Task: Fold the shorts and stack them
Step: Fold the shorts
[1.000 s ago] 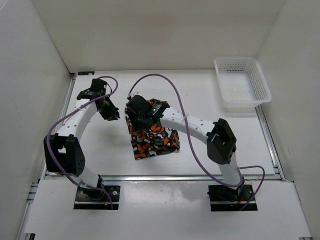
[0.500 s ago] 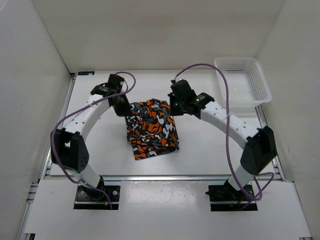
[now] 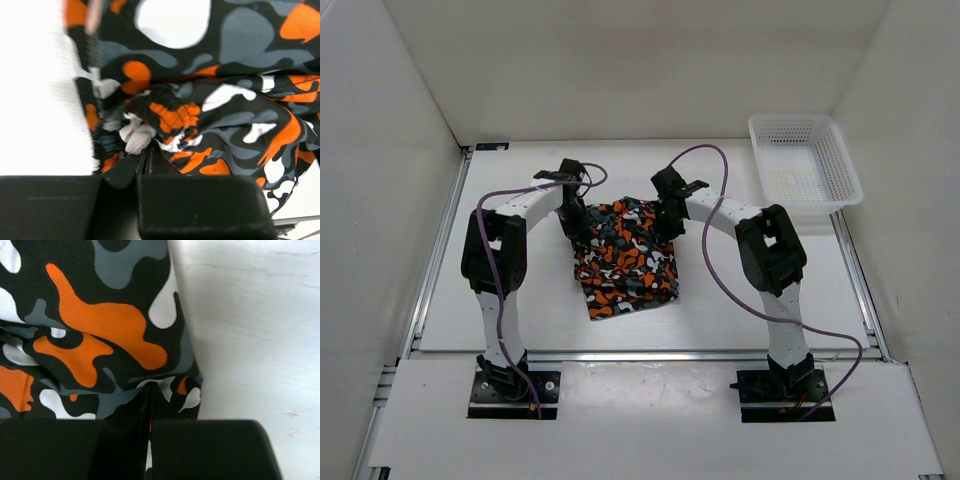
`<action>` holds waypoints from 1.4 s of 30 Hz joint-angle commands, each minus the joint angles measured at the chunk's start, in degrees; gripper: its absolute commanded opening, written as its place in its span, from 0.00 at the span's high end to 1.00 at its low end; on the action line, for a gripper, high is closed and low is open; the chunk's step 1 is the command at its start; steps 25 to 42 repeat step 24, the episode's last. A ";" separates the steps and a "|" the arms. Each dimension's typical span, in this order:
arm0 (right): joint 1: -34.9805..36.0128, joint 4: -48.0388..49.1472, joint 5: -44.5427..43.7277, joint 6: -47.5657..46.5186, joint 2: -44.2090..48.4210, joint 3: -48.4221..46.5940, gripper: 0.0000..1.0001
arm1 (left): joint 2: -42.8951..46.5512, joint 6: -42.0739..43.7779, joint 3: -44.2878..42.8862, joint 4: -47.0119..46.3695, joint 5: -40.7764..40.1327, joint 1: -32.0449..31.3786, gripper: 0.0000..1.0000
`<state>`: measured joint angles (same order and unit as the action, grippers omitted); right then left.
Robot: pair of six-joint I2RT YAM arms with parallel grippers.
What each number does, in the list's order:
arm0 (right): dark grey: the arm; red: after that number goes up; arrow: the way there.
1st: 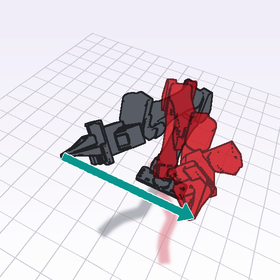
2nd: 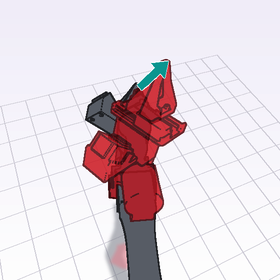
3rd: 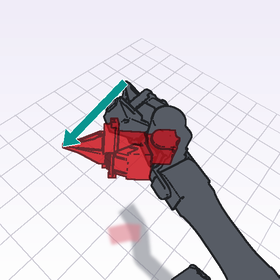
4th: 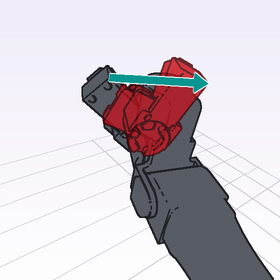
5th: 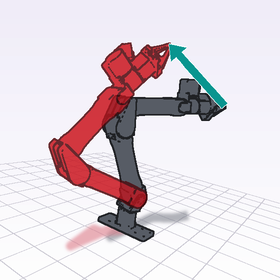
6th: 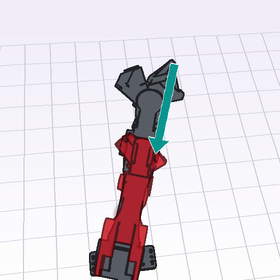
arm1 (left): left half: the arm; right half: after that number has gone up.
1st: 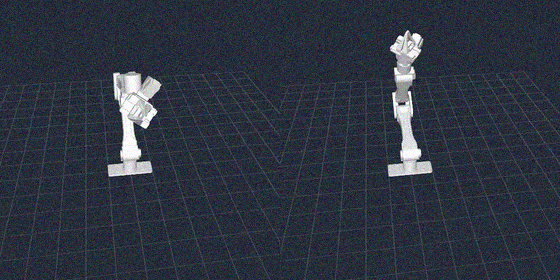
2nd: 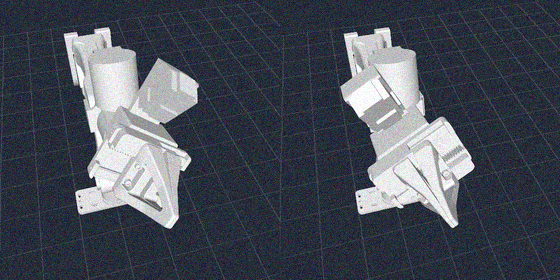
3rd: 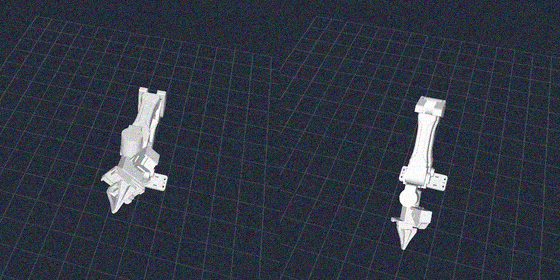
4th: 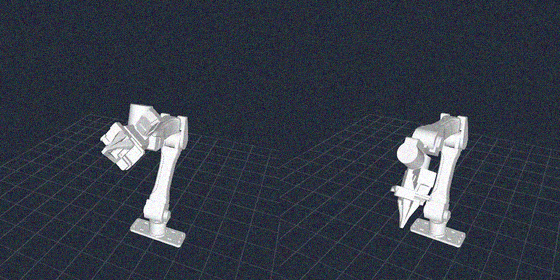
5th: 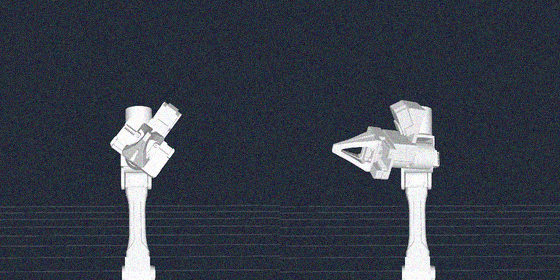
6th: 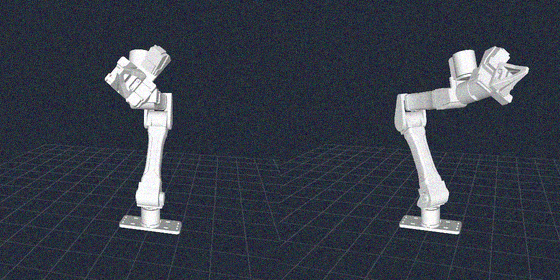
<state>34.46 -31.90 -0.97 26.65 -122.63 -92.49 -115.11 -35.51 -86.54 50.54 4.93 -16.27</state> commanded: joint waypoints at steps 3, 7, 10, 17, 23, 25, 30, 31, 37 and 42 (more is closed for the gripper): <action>0.08 -0.62 -1.38 -0.38 11.69 -1.48 0.79 | 7.43 3.68 -2.92 0.51 1.04 0.89 0.90; 0.08 -2.72 -10.15 -0.90 27.31 1.08 0.00 | 15.34 6.76 -10.30 6.75 1.05 0.28 0.67; -0.53 -6.94 -16.41 -1.43 35.31 3.35 0.00 | 22.19 8.52 -14.61 11.15 1.05 -0.25 0.38; -3.43 -12.92 -27.67 0.50 52.65 17.50 0.00 | 46.52 8.52 -5.32 10.36 -2.88 -0.25 0.01; -4.66 -16.44 -29.87 3.23 63.03 27.00 0.03 | 65.52 6.07 8.57 10.36 -7.65 0.98 0.01; -4.66 -16.44 -29.88 3.75 64.43 27.71 0.02 | 66.93 6.06 9.54 10.36 -7.65 0.98 0.01; -4.66 -16.44 -29.88 3.75 64.43 27.71 0.02 | 66.93 6.06 9.54 10.36 -7.65 0.98 0.01; -4.66 -16.44 -29.88 3.75 64.43 27.71 0.02 | 66.93 6.06 9.54 10.36 -7.65 0.98 0.01; -4.66 -16.44 -29.88 3.75 64.43 27.71 0.02 | 66.93 6.06 9.54 10.36 -7.65 0.98 0.01; -4.66 -16.44 -29.88 3.75 64.43 27.71 0.02 | 66.93 6.06 9.54 10.36 -7.65 0.98 0.01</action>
